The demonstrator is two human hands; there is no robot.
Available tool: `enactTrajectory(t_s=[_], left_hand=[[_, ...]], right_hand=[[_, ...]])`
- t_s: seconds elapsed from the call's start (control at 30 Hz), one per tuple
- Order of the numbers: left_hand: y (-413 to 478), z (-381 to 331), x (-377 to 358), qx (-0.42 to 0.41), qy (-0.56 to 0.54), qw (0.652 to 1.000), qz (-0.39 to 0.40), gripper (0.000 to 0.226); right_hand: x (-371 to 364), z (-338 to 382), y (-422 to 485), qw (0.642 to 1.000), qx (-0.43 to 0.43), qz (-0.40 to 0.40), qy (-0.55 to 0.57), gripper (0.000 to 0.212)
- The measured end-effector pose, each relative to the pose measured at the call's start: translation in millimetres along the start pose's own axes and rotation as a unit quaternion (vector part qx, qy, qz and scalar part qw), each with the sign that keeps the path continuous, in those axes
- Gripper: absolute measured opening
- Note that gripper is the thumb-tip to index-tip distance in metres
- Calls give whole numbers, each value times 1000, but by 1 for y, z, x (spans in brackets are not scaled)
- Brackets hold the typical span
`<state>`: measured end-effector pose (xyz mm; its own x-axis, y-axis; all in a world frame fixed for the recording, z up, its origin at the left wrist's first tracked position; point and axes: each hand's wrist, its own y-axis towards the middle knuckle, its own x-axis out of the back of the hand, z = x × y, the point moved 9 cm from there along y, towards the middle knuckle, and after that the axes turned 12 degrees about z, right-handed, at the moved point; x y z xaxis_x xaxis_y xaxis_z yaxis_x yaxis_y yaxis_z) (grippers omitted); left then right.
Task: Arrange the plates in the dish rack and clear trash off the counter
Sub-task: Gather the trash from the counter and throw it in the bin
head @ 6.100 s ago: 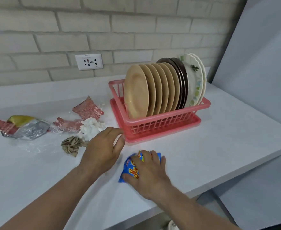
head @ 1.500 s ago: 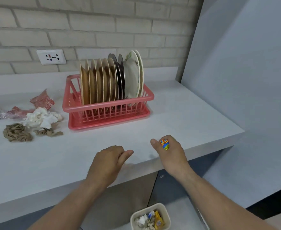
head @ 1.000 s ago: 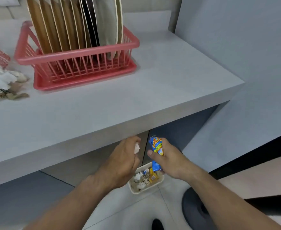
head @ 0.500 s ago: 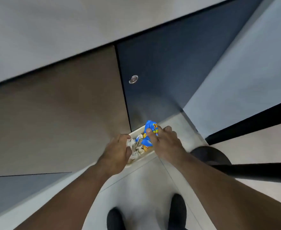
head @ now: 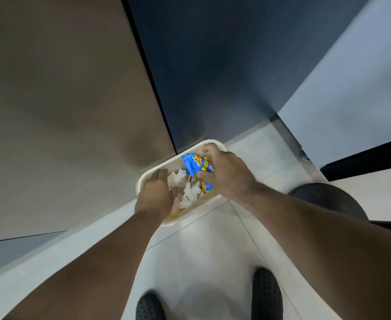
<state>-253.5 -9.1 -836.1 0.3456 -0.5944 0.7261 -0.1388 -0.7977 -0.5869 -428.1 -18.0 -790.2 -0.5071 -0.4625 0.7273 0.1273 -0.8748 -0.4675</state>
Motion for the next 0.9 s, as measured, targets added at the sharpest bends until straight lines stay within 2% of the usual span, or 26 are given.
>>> enactTrajectory(t_s=[0.1, 0.17, 0.23, 0.33, 0.4, 0.53, 0.63, 0.73, 0.9], left_hand=[[-21, 5, 21, -19, -21, 992, -125, 35], [-32, 7, 27, -42, -13, 986, -160, 28], [-38, 9, 28, -54, -6, 985, -163, 25], [-40, 14, 23, -45, -2, 987, -155, 22], [-39, 18, 20, -38, -11, 987, -154, 21], [-29, 13, 15, -55, -24, 991, -117, 22], [-32, 7, 18, -56, -26, 994, -94, 23], [-48, -6, 38, -58, -26, 994, -88, 23], [-108, -39, 95, -75, 13, 995, -68, 33]], right_hand=[[-21, 8, 19, 997, 3, 25, -76, 35], [-41, 11, 34, 991, -7, 53, -121, 29], [-56, 8, 47, 990, -29, 65, -125, 25], [-72, 1, 62, 989, -71, 92, -93, 30], [-87, -9, 70, 984, -87, 142, -65, 35], [-96, -18, 72, 967, -83, 229, -71, 25], [-77, -13, 62, 969, -70, 225, -67, 25], [-41, -5, 42, 980, -50, 184, -55, 23], [45, 37, -34, 991, -7, 131, 4, 26]])
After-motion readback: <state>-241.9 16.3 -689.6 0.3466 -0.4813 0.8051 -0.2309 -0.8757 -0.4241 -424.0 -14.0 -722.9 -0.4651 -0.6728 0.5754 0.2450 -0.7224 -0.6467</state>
